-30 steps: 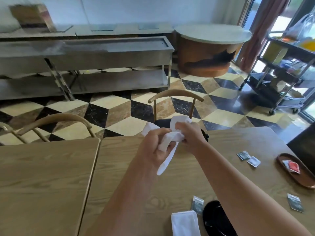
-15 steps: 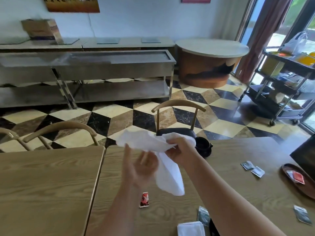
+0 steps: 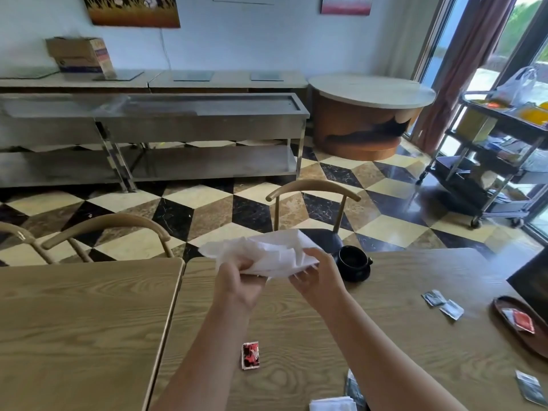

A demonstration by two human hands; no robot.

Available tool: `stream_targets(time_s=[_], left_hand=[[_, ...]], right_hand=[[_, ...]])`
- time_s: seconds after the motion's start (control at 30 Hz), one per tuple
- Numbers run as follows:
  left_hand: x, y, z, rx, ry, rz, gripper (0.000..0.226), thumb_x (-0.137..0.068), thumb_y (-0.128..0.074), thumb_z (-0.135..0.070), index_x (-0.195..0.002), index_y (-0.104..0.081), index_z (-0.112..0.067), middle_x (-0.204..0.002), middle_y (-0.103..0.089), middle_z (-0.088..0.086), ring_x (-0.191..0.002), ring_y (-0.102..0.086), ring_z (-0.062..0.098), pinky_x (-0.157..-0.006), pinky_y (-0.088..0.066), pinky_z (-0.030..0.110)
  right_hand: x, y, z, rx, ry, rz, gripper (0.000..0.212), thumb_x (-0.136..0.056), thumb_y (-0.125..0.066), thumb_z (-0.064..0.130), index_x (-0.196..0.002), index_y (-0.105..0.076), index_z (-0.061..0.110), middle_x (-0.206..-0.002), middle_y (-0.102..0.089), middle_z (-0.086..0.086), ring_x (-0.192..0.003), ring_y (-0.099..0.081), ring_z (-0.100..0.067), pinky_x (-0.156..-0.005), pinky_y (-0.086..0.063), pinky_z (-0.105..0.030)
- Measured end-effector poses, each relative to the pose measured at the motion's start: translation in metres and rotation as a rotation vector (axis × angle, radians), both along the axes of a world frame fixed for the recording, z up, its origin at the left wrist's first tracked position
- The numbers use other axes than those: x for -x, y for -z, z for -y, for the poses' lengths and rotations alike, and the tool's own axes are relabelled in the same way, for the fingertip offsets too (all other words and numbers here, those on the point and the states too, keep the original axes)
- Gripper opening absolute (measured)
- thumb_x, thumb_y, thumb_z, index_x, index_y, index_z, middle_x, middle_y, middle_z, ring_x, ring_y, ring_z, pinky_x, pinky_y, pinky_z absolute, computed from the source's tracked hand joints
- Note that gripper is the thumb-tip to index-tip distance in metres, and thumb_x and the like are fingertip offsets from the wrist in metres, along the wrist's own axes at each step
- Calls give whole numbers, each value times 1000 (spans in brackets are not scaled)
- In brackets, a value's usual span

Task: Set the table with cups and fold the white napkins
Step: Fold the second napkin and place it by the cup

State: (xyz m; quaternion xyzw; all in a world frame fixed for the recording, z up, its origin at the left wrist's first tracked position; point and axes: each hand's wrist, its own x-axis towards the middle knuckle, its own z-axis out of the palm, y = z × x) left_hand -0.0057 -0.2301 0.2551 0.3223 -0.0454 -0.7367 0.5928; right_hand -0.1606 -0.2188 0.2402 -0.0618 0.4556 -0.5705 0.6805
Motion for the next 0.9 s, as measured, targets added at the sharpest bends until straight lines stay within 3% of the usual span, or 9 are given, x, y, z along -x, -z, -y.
stream_targets(time_s=[0.07, 0.17, 0.23, 0.33, 0.43, 0.57, 0.73, 0.8, 0.9], left_hand=[[5, -1, 2, -11, -12, 57, 48, -85, -31, 13, -121, -61, 0, -114, -60, 21, -111, -55, 38, -101, -46, 54], [11, -4, -4, 97, 106, 282, 43, -79, -36, 15, -70, -71, -8, -77, -58, 11, -83, -52, 27, -82, -45, 42], [14, -9, -7, 172, 204, 366, 34, -78, -38, 11, -63, -61, -8, -70, -50, 9, -74, -47, 25, -76, -41, 41], [10, -16, -7, 248, 279, 385, 8, -80, -51, -7, -76, -57, -4, -76, -48, 13, -80, -43, 33, -83, -36, 48], [1, -18, -4, 468, 339, 466, 37, -83, -70, -14, -115, -64, 3, -111, -67, 27, -101, -65, 42, -92, -50, 57], [7, -15, -4, 407, 115, 732, 37, -77, -74, -3, -113, -71, -12, -107, -75, 20, -98, -72, 43, -84, -60, 59], [-6, -4, 2, 172, -38, 414, 42, -85, -74, -16, -126, -67, -10, -114, -75, 14, -102, -72, 32, -76, -61, 41], [-13, -3, 3, 169, -16, 319, 52, -87, -73, -23, -135, -61, -6, -123, -69, 18, -108, -68, 34, -81, -60, 44], [-20, 0, 5, 100, -29, 206, 44, -97, -62, -20, -138, -56, -5, -129, -66, 21, -112, -66, 35, -84, -59, 48]], right_hand=[[4, 6, -2, -132, 13, 33, 39, -80, -80, 19, -114, -65, 8, -108, -70, -16, -95, -71, -32, -73, -62, -42], [6, 13, -3, -174, -133, 191, 62, -81, -82, 30, -127, -54, 2, -122, -67, -24, -106, -71, -37, -80, -62, -47], [4, 10, -1, -86, -250, 403, 68, -88, -76, 27, -138, -44, -6, -128, -63, -32, -112, -68, -43, -83, -61, -49], [3, -3, 10, -76, -239, 388, 65, -87, -76, 23, -137, -46, -6, -117, -68, -33, -99, -72, -45, -75, -61, -51], [2, -2, 21, -139, -141, 212, 67, -85, -78, 19, -142, -48, 0, -131, -64, -24, -112, -68, -36, -89, -57, -46], [-8, 7, 20, -121, -182, -19, 38, -86, -60, 2, -124, -60, -3, -111, -67, -20, -100, -65, -34, -81, -54, -39], [-3, 21, 15, 88, -105, 108, 22, -79, -46, -2, -93, -63, -2, -92, -61, -13, -87, -66, -27, -84, -56, -37], [4, 25, 14, 158, -107, 147, 27, -86, -45, -5, -105, -63, -10, -99, -64, -19, -91, -69, -29, -77, -57, -36], [12, 32, 10, 158, -50, 172, 40, -91, -48, -8, -130, -55, -9, -118, -68, -23, -109, -67, -32, -90, -55, -36]])
